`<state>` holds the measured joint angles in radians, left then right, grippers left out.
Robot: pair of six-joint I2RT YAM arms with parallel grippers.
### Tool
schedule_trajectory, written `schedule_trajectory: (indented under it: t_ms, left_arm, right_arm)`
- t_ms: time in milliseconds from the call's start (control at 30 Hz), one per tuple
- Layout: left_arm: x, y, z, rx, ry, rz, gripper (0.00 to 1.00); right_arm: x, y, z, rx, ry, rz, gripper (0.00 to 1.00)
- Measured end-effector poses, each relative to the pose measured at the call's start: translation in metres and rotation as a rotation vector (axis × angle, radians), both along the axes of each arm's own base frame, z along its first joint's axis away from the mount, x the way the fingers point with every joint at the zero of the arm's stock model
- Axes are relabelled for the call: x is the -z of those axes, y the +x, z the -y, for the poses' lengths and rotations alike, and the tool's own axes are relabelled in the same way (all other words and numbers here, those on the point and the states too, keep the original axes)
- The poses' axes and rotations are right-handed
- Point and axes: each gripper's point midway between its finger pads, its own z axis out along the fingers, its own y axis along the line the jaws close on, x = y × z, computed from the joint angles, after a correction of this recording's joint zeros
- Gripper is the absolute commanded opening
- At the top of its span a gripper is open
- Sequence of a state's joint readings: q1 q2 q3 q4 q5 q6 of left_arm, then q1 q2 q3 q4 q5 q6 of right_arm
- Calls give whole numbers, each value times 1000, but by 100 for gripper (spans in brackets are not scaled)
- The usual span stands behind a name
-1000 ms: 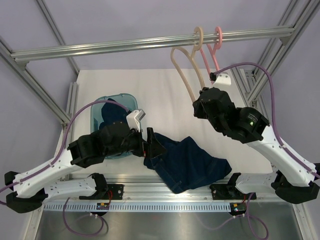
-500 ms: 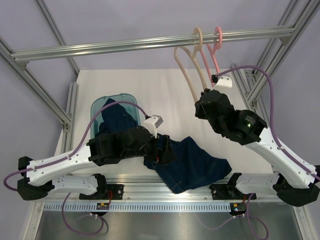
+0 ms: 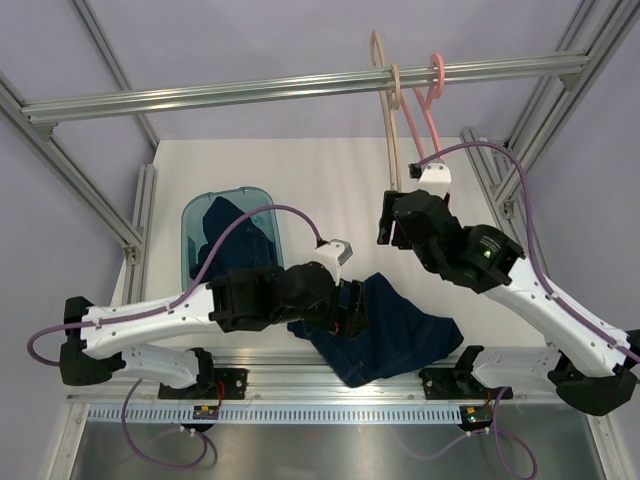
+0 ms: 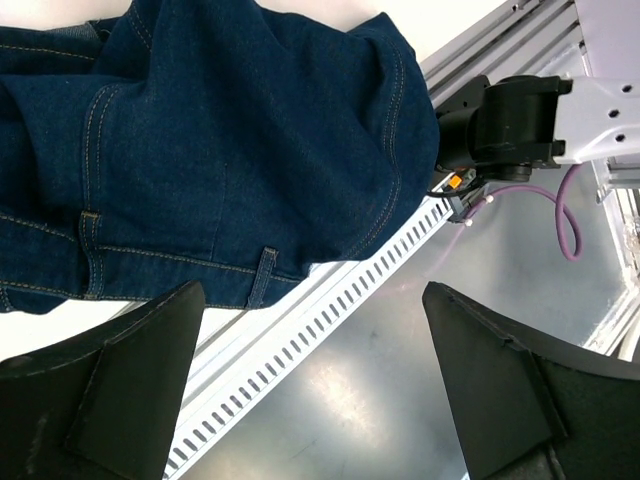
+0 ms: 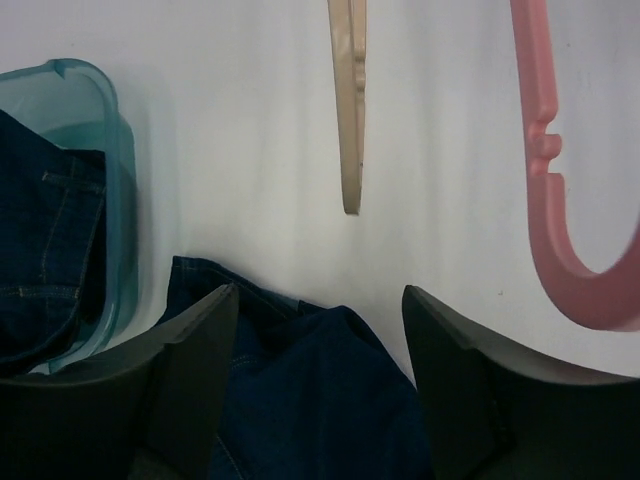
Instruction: Remove the skirt from the hanger
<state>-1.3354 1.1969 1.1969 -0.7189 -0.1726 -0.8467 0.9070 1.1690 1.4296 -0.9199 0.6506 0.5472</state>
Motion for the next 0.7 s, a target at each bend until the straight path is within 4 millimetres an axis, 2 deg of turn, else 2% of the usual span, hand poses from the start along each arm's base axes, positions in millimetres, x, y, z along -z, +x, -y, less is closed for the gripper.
schedule_trajectory:
  t_ms: [167,433,567,700]
  left_arm:
    - [8,4,11,-5,33,-1,96]
    - [32,14,33,-15,150,2,99]
    - [49,19,54,3,214,3,99]
    - [79,26,73,18,316,0,99]
  right_arm:
    - [-33,-11,12,-57,54,95,88]
    - [-93,-38,44,-89,172,235,94]
    - [-126,-66,80,-84,269,317,94]
    - [-154,-100,123,-76,384,407,94]
